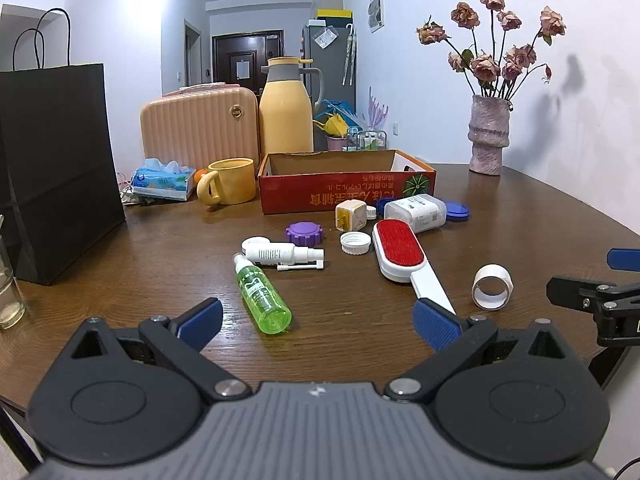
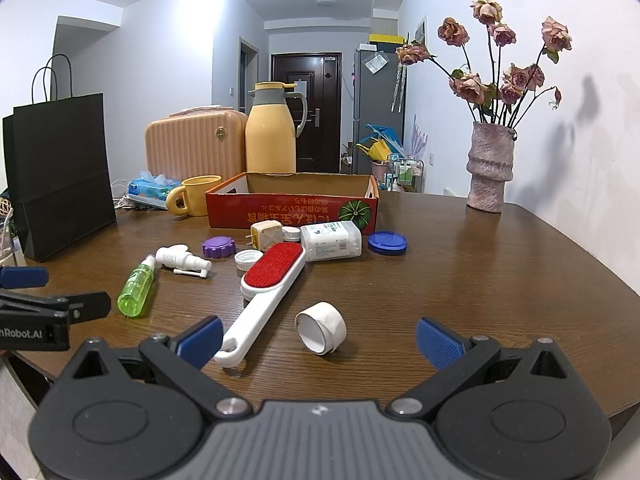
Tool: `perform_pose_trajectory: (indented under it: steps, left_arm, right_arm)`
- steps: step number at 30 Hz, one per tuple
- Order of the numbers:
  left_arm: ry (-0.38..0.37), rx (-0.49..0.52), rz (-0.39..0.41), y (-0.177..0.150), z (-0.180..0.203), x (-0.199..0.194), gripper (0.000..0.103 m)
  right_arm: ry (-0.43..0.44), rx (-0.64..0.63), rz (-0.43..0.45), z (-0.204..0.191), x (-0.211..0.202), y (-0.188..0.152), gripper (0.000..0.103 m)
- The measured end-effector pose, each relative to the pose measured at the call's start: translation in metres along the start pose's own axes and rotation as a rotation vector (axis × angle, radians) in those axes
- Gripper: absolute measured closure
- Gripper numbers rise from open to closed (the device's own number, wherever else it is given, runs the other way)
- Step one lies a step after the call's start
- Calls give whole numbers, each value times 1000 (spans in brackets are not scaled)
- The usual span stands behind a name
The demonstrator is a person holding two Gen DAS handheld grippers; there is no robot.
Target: Organize rigid objects
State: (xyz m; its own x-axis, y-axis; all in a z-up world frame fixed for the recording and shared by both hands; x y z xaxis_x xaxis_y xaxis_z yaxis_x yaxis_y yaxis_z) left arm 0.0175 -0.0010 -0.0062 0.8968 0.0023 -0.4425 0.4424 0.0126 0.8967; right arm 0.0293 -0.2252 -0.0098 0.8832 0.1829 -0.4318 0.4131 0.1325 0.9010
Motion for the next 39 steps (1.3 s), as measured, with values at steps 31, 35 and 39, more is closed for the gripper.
perform_pose_trajectory:
  steps: [31, 35, 39]
  left_arm:
    - [2, -8, 6, 1, -4, -3, 0]
    - [1, -8, 6, 2, -4, -3, 0]
    - [2, -7, 6, 2, -4, -3, 0]
  right_arm:
    - [1, -3, 3, -3, -1, 1, 0]
    - [0, -4, 2, -3, -1, 1, 0]
    - [0, -4, 3, -3, -1, 1, 0]
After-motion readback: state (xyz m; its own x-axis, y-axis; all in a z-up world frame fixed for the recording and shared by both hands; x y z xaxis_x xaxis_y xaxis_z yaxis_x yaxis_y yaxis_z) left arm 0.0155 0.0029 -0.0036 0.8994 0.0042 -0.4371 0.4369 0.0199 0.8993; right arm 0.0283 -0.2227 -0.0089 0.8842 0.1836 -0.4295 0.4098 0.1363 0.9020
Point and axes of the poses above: each gripper's, at about its wrist camera, not at the fingertips, and x roughly the way its jaws point, z to its right, y to its top, the point moved 2 cm from there along x, roughly the way its jaws point, and after that the axes turned 3 degrees about -x, right-handed, at the moved point
